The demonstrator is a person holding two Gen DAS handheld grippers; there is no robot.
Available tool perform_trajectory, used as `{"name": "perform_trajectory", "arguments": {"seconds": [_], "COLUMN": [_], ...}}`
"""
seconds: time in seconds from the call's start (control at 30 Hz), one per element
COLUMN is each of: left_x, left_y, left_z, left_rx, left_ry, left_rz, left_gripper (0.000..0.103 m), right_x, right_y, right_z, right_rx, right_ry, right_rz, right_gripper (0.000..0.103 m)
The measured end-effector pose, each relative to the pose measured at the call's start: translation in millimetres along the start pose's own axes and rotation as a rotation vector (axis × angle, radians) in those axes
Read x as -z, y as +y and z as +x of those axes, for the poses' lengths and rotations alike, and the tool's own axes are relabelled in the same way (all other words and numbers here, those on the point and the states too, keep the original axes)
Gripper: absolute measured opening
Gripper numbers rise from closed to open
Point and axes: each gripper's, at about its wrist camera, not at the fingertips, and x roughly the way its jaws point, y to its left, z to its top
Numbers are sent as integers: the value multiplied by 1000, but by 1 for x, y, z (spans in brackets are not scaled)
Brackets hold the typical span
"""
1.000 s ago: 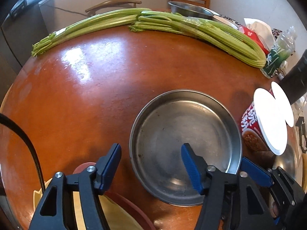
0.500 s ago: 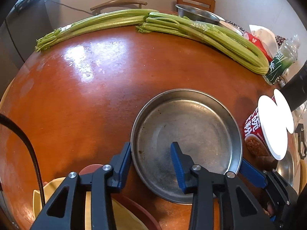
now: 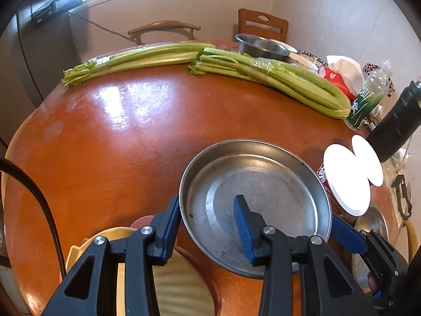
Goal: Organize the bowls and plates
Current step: 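Lift the silver pan and lower it onto the yellow plate with the left tool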
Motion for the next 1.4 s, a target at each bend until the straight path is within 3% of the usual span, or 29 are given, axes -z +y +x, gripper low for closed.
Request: {"name": "perform_trajectory", "arguments": {"seconds": [0.67,1.4], "left_x": [32,71], "left_y": [28,65], "left_z": [-72,-99], "left_rx": [-37,-69], "left_ry": [-104,-144], "left_rz": [-56,-145], "left_gripper": [41,41], "right_x": [13,37], "right_y": [52,89], "right_z": [-47,-40], "right_rx": [-72,-120], "right_ry": [-79,-22], "right_rz": [-134,-238], "right_gripper": [55,56]}}
